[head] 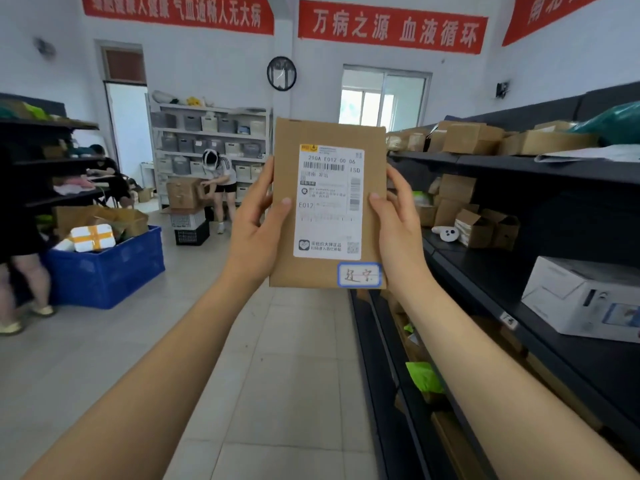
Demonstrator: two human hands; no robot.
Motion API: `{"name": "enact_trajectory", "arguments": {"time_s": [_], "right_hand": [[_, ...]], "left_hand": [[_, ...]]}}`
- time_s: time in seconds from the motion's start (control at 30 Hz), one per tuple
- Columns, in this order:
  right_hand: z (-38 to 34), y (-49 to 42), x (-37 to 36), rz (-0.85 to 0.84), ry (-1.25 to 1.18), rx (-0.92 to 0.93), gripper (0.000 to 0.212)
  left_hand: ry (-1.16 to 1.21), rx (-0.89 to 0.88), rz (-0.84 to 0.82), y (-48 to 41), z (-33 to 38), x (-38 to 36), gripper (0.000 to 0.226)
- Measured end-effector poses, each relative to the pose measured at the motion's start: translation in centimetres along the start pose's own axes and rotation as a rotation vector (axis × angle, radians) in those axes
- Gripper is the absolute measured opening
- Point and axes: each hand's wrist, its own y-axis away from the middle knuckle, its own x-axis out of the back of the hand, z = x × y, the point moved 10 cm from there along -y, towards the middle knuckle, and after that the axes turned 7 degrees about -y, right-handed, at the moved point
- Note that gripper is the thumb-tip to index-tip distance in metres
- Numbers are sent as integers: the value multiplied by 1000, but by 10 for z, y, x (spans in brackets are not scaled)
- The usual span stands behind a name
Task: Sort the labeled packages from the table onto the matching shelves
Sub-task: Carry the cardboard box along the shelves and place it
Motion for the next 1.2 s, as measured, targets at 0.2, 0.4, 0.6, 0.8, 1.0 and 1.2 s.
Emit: {"name": "enact_trajectory", "arguments": {"time_s": [0.2, 0.4, 0.6, 0.8, 1.0, 1.2], "right_hand": [[50, -30, 18, 24, -15, -47, 43], [99, -69, 21, 38, -30, -97, 41], [136, -114, 10, 31, -14, -104, 38], [161, -163, -4, 26, 18, -31, 42], [191, -214, -9, 22, 25, -35, 41], [220, -275, -4, 2, 24, 2, 34]], "left_hand": [[-64, 34, -16, -20, -48, -22, 58], [-51, 70, -23, -52, -101, -31, 57], [-40, 79, -24, -94, -147, -31, 57], [-12, 45, -48, -147, -190, -29, 55], [18, 44, -52, -193, -227, -38, 55], [36, 24, -45, -246, -271, -55, 56]]}}
